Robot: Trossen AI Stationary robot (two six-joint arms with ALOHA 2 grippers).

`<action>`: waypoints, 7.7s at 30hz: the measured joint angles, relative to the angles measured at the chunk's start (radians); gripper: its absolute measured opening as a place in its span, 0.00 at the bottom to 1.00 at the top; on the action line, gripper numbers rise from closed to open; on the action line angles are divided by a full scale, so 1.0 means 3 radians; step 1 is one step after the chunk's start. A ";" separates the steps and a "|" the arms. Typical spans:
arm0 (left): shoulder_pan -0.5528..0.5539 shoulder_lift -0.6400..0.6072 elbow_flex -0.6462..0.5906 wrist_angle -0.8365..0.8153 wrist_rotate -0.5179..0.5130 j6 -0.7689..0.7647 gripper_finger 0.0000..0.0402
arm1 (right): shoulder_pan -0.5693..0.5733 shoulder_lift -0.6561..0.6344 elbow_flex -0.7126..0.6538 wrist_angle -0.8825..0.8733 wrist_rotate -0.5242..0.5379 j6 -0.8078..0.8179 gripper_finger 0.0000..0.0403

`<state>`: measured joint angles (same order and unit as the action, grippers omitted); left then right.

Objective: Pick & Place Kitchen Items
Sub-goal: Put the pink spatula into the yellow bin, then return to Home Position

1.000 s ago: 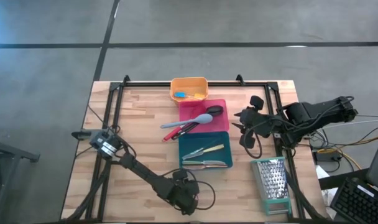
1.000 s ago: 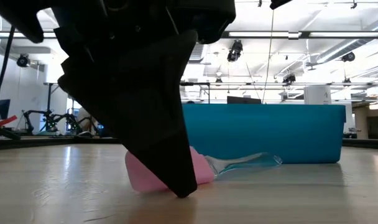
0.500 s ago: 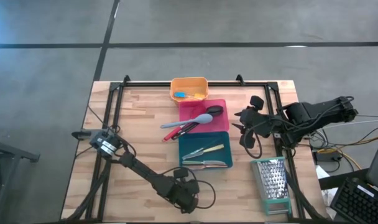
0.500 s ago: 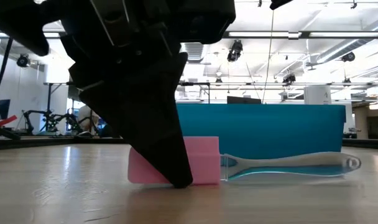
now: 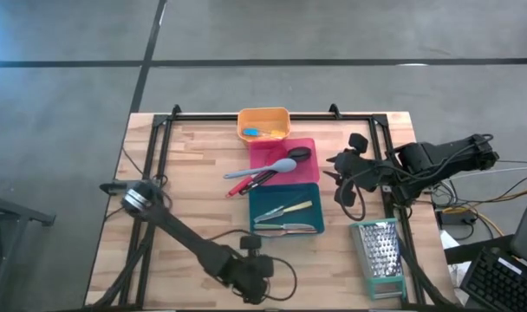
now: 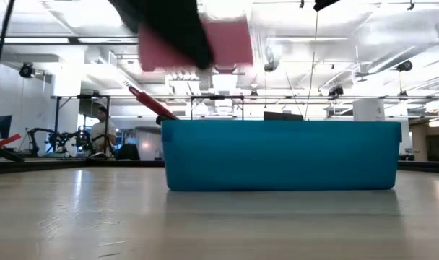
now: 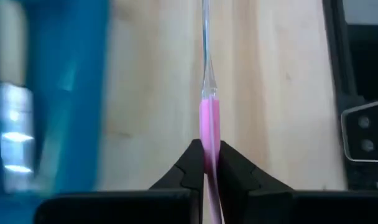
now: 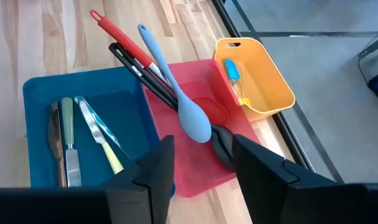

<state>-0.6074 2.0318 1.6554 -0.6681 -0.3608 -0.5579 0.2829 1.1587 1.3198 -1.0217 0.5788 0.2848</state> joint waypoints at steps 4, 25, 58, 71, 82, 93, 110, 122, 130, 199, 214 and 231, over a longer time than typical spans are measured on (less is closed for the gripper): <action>-0.0052 -0.0300 -0.0015 -0.0361 -0.0594 0.0177 0.06 | 0.0000 0.0001 -0.0002 0.0001 0.0000 -0.0055 0.34; 0.1382 -0.1930 -0.0761 -0.0313 -0.0910 0.1986 0.06 | 0.0001 -0.0287 -0.0126 0.0445 -0.0383 -0.0456 0.05; 0.4234 -0.0923 -0.0629 0.0196 0.1723 0.4138 0.06 | 0.0001 -0.2154 -0.1643 0.1421 -0.0520 -0.0815 0.02; 0.4470 -0.0114 -0.0154 -0.0089 0.1726 0.4190 0.06 | 0.0001 -0.2159 -0.1642 0.1418 -0.0520 -0.0815 0.02; 0.4486 0.0078 -0.0179 -0.0139 0.1728 0.4136 0.06 | 0.0001 -0.2158 -0.1641 0.1418 -0.0502 -0.0814 0.02; 0.4484 -0.0070 0.0018 -0.0355 0.1557 0.3701 0.36 | 0.0001 -0.2159 -0.1639 0.1421 -0.0493 -0.0861 0.02; 0.3779 -0.2580 -0.1620 0.0720 0.3115 0.2911 0.39 | 0.0001 -0.2157 -0.1702 0.1410 -0.0440 -0.0791 0.02; 0.2723 -0.5018 -0.3697 0.1592 0.1799 0.2172 0.38 | 0.0001 -0.2153 -0.1709 0.1426 -0.0440 -0.0780 0.02; 0.2475 -0.5633 -0.4506 0.2008 0.1124 0.2074 0.38 | 0.0001 -0.2153 -0.1712 0.1429 -0.0445 -0.0774 0.02; 0.1825 -0.6379 -0.5421 0.2164 0.0800 0.1846 0.34 | 0.0000 -0.2104 -0.4300 0.4715 -0.0802 -0.0417 0.02; 0.1825 -0.6379 -0.5421 0.2165 0.0800 0.1846 0.34 | -0.0038 -0.2096 -0.4302 0.4580 -0.0814 -0.0376 0.02; 0.1825 -0.6379 -0.5421 0.2170 0.0801 0.1846 0.34 | -0.1034 -0.2781 -0.4371 0.3957 -0.1574 -0.0640 0.02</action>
<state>-0.0601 0.1181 0.0292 -0.0172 -0.1205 -0.0041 -0.0273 0.3246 0.0086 0.1653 0.1066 0.0929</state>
